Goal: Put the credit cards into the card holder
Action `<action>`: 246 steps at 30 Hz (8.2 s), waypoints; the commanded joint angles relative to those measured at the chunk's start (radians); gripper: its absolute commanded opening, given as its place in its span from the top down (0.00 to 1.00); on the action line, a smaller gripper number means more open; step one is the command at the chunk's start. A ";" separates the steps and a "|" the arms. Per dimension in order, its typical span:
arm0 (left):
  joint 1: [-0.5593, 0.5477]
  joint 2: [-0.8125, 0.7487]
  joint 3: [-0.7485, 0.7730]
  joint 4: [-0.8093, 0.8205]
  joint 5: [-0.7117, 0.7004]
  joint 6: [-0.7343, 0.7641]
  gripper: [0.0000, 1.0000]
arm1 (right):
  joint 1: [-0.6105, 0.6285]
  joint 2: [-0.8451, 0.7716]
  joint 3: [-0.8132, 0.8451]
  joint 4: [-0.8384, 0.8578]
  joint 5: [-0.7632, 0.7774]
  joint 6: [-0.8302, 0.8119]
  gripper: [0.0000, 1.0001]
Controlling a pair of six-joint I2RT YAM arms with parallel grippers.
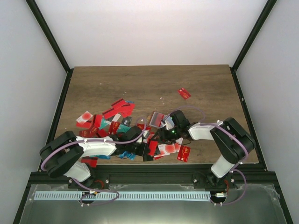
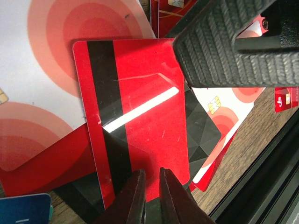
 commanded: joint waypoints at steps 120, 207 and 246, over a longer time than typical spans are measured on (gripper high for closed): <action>0.374 0.510 0.609 0.057 0.308 0.210 0.96 | -0.461 -0.063 -0.023 0.003 0.063 -0.107 0.57; 0.403 0.615 0.604 -0.103 0.561 0.013 0.96 | -0.460 0.129 -0.010 0.114 -0.009 -0.075 0.70; 0.387 0.641 0.489 0.262 0.511 -0.328 0.96 | -0.450 0.148 -0.111 0.224 -0.088 -0.055 0.93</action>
